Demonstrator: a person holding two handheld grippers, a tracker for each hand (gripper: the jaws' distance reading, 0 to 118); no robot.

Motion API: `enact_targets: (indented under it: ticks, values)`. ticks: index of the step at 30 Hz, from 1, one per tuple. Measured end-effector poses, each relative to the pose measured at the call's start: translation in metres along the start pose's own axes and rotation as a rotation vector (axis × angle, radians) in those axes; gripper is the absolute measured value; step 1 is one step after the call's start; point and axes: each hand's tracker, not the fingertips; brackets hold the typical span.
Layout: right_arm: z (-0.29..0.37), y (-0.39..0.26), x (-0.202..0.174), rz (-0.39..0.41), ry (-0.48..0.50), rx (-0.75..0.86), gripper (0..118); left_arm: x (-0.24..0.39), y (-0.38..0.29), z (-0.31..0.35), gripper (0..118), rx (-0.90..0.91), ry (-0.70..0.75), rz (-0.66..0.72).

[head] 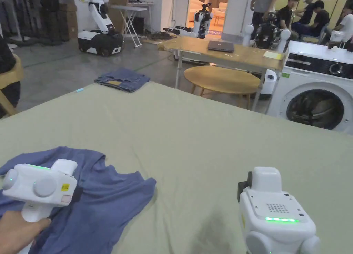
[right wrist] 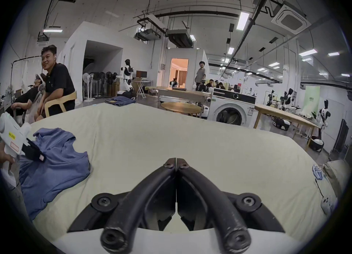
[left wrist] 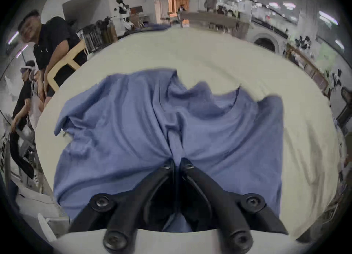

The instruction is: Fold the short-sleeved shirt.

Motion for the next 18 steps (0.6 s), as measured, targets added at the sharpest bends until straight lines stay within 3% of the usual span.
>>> enact_targets:
  ticks: [8, 18]
  values:
    - [0.015, 0.006, 0.036, -0.053, -0.063, 0.034, 0, 0.028, 0.061, 0.08, 0, 0.27, -0.107, 0.023]
    - [0.051, 0.013, 0.091, -0.103, -0.159, 0.085, 0, 0.154, 0.144, 0.164, 0, 0.522, -0.367, -0.142]
